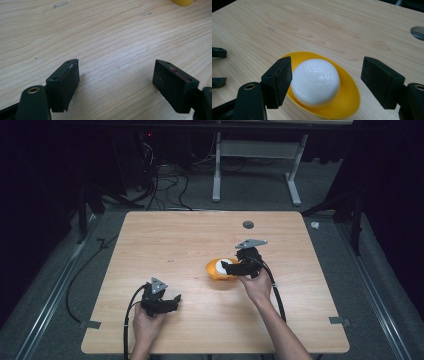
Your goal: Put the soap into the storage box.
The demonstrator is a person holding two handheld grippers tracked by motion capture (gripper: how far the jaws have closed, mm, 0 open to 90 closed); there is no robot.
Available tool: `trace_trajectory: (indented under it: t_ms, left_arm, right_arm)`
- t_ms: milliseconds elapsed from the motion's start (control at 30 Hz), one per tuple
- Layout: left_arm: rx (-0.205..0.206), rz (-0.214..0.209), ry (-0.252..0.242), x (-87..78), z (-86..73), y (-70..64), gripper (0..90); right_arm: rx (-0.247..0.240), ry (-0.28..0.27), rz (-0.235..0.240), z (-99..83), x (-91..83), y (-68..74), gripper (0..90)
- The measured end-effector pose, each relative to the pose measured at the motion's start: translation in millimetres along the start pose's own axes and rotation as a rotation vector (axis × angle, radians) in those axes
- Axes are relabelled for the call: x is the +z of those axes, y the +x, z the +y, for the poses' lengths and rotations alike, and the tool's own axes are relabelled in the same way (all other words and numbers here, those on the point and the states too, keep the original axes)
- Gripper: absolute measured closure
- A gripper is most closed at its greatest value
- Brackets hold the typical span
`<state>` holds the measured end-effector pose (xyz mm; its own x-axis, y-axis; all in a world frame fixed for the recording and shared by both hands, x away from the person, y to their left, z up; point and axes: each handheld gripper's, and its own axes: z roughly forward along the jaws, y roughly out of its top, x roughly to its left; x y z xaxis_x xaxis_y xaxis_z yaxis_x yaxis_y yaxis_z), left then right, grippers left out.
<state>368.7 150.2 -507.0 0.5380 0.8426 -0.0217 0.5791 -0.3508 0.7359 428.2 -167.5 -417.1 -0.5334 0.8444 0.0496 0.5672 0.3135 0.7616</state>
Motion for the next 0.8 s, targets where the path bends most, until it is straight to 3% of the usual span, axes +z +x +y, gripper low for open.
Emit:
trace_trajectory:
  t_ms: [267, 800]
  left_arm:
    - [0.0, 0.0, 0.0, 0.0, 0.0, 0.0, 21.9]
    - [-0.001, 0.001, 0.0, 0.0, 0.0, 0.0, 21.9]
  right_arm:
    - [0.01, -0.038, -0.003, -0.8, -14.0, -6.4, 26.9]
    - [0.01, -0.085, -0.055, -9.4, -34.5, -18.9, 27.8]
